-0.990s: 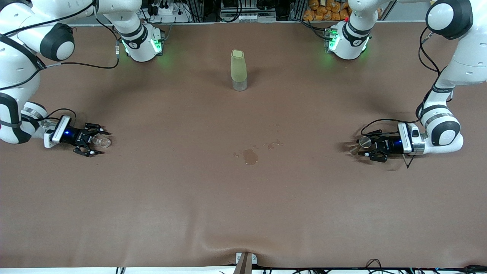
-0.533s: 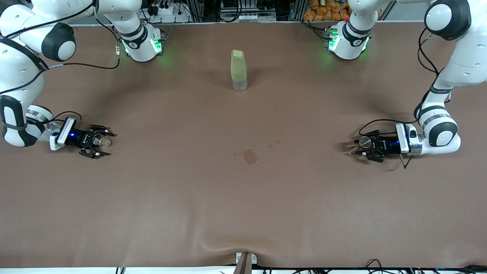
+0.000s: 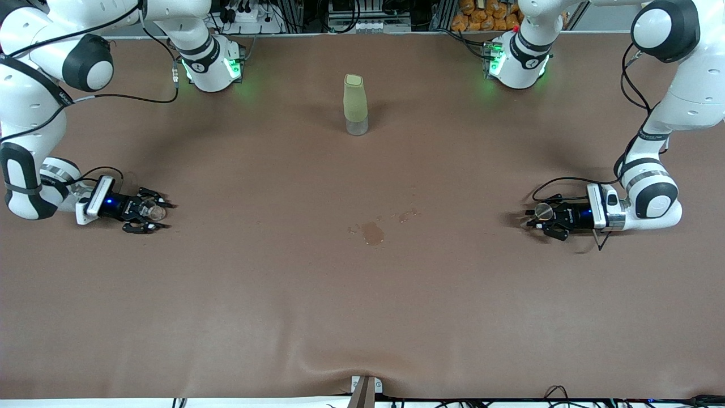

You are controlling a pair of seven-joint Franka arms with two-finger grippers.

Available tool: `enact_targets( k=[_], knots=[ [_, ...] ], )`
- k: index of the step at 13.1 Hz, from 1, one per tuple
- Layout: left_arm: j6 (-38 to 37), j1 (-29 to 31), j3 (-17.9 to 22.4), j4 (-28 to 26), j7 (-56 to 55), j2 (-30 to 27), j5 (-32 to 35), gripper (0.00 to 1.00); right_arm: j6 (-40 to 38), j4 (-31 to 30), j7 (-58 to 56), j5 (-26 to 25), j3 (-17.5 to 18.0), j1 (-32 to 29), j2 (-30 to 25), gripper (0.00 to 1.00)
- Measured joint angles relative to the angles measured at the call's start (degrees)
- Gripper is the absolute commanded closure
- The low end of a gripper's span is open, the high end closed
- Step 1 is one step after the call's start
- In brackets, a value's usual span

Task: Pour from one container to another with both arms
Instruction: 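Lift the jigger and beaker, bringing both grippers together mid-table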

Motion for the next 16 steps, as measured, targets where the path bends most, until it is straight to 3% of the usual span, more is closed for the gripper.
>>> enact_targets(
  k=[1, 8, 11, 16],
  knots=[
    [0.00, 0.00, 0.00, 0.01, 0.00, 0.00, 0.00, 1.00, -0.02, -0.01, 0.00, 0.01, 0.03, 0.00, 0.01, 1.00],
    [-1.92, -0.45, -0.37, 0.60, -0.38, 0.00, 0.00, 1.00, -2.69, -0.04, 3.93, 0.09, 0.56, 2.43, 0.09, 1.00],
    [-3.22, -1.17, -2.58, 2.69, -5.51, -0.19, 0.00, 1.00, -4.73, 0.49, 6.42, 0.55, 0.55, 4.79, -0.93, 1.00],
    [-3.38, -8.09, -4.75, 7.31, -15.30, -2.03, -0.41, 1.00, -7.11, 0.79, 11.27, 0.59, 0.49, 7.86, -6.01, 1.00]
  ],
)
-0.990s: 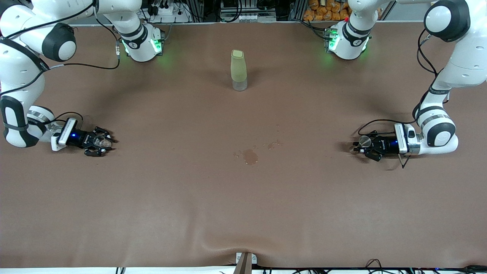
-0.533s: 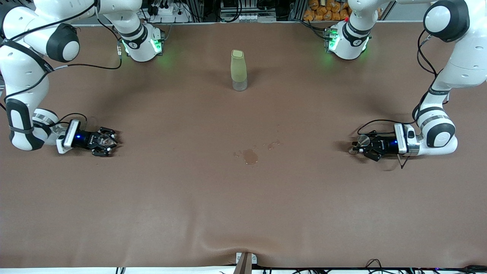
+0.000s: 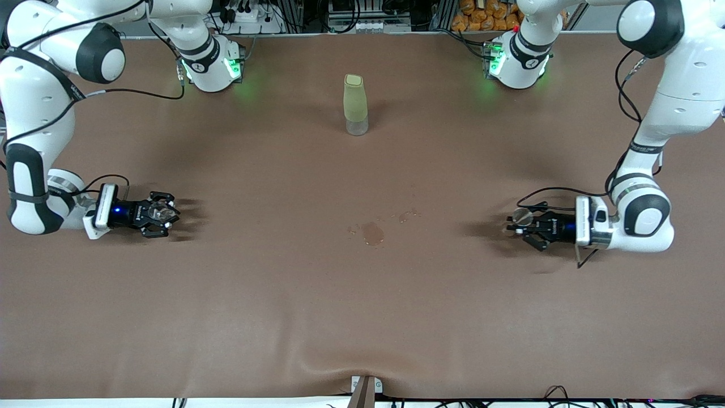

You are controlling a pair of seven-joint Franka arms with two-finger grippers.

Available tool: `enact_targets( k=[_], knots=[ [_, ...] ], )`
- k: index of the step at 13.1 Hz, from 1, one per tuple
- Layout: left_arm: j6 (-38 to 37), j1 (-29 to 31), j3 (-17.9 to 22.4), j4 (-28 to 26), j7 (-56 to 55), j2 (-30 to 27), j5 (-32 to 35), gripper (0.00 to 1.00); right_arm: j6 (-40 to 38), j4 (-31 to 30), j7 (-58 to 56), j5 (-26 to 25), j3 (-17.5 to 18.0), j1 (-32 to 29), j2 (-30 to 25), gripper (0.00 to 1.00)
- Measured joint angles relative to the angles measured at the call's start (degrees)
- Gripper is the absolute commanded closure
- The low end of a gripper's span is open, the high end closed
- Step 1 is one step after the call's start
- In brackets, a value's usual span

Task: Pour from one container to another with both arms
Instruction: 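Lift the jigger and beaker, bringing both grippers together mid-table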

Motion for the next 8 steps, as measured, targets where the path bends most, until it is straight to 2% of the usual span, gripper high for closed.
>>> enact_targets(
  k=[4, 6, 8],
  knots=[
    [3.89, -9.02, -0.93, 0.93, -1.78, -0.63, -8.49, 1.00, -1.90, 0.08, 11.08, 0.01, -0.05, 1.65, -7.07, 1.00],
    [7.75, -13.42, -1.10, 1.18, -2.25, -0.63, -12.92, 1.00, -1.93, -0.91, 18.52, 0.02, -0.15, 3.02, -12.70, 1.00],
    [11.94, -17.91, -1.25, 1.60, -2.67, -0.66, -17.09, 1.00, -1.79, -4.57, 25.39, 0.00, -0.26, 4.45, -19.85, 1.00]
  ],
)
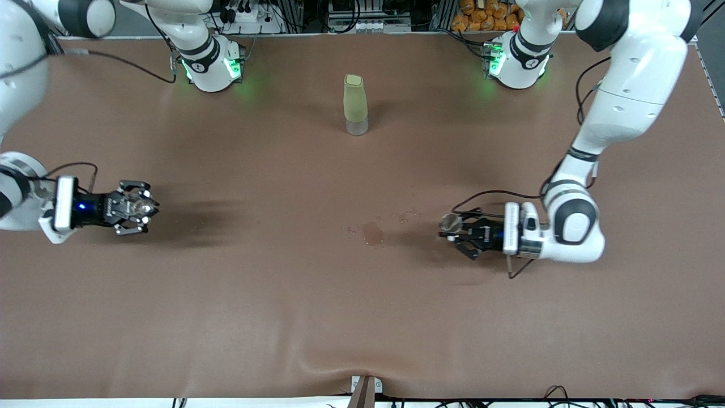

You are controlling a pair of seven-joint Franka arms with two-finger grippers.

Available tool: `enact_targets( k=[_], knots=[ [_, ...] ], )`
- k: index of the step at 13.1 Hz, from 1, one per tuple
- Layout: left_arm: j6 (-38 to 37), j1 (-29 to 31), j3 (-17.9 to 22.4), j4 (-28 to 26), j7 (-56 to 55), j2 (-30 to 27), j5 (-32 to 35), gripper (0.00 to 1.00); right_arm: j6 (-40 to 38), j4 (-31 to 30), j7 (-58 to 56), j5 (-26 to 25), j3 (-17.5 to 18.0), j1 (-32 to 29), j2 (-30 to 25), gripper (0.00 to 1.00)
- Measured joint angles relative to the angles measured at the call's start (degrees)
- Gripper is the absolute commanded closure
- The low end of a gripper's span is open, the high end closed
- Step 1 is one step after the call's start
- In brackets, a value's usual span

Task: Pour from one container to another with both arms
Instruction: 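Lift the jigger and beaker, bringing both grippers together mid-table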

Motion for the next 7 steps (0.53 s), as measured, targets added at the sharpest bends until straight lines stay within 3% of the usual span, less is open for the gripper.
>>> enact_targets(
  k=[7],
  knots=[
    [10.34, -13.16, 0.01, 3.55, -4.56, 0.08, -9.33, 1.00, 7.00, -15.63, 10.80, -0.02, -2.17, 6.98, -19.68, 1.00]
  ],
)
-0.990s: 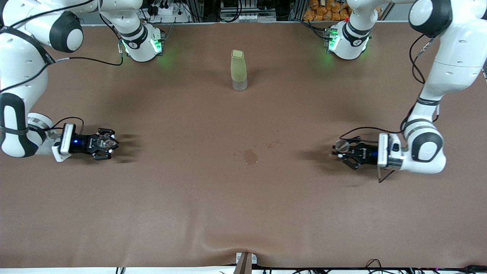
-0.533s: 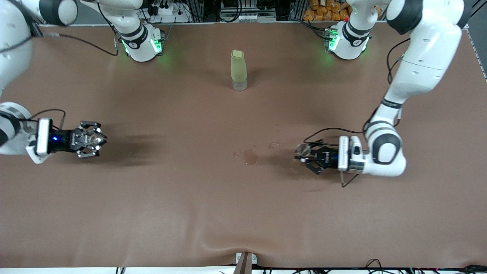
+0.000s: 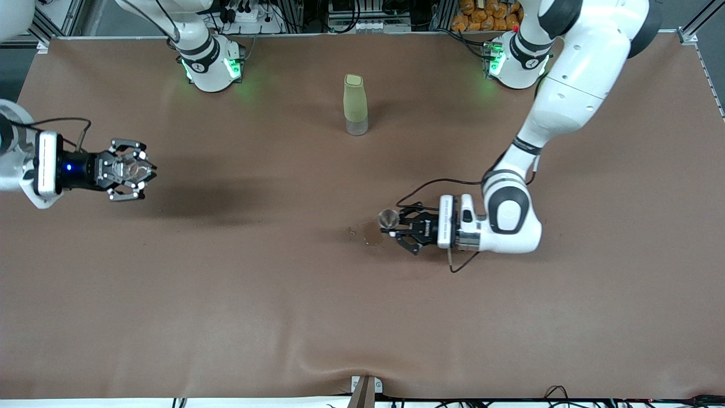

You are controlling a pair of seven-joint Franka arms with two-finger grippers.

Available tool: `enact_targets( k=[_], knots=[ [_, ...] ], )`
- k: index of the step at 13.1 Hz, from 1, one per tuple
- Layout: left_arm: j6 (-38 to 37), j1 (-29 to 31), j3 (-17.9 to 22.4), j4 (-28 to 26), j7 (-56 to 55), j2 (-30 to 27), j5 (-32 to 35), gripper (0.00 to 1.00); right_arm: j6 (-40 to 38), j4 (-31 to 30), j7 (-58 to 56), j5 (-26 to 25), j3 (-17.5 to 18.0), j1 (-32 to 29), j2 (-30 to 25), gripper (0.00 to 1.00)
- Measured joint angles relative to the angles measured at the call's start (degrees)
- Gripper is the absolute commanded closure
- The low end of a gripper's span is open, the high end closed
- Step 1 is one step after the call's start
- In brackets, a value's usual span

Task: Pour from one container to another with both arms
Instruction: 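Lift the jigger and beaker, bringing both grippers together mid-table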

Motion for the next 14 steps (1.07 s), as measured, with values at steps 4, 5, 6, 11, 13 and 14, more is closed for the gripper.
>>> enact_targets(
  k=[4, 5, 6, 11, 13, 14],
  knots=[
    [3.63, -3.35, 0.05, 2.73, -3.46, 0.48, -2.59, 1.00, 3.58, -3.85, 0.73, 2.53, -0.07, 4.45, -2.95, 1.00],
    [4.58, -4.11, 0.09, 3.43, -3.92, 0.79, -3.64, 1.00, 4.84, -4.23, 0.73, 4.30, -0.06, 6.21, -2.94, 1.00],
    [5.37, -5.01, 0.12, 4.02, -4.79, 1.13, -4.13, 1.00, 6.16, -4.39, 0.73, 6.25, -0.06, 8.13, -2.94, 1.00],
    [7.67, -7.42, 0.44, 5.07, -5.98, 2.05, -4.33, 1.00, 14.71, -4.66, 0.72, 15.13, 0.06, 18.68, -2.94, 1.00],
    [7.83, -7.44, 0.52, 5.24, -5.81, 2.49, -4.33, 1.00, 19.23, -4.73, 0.72, 18.90, 0.20, 23.40, -2.84, 1.00],
    [8.26, -7.45, 0.56, 5.43, -5.61, 2.69, -4.33, 1.00, 21.41, -4.74, 0.72, 21.13, 0.28, 25.70, -2.70, 1.00]
  ],
)
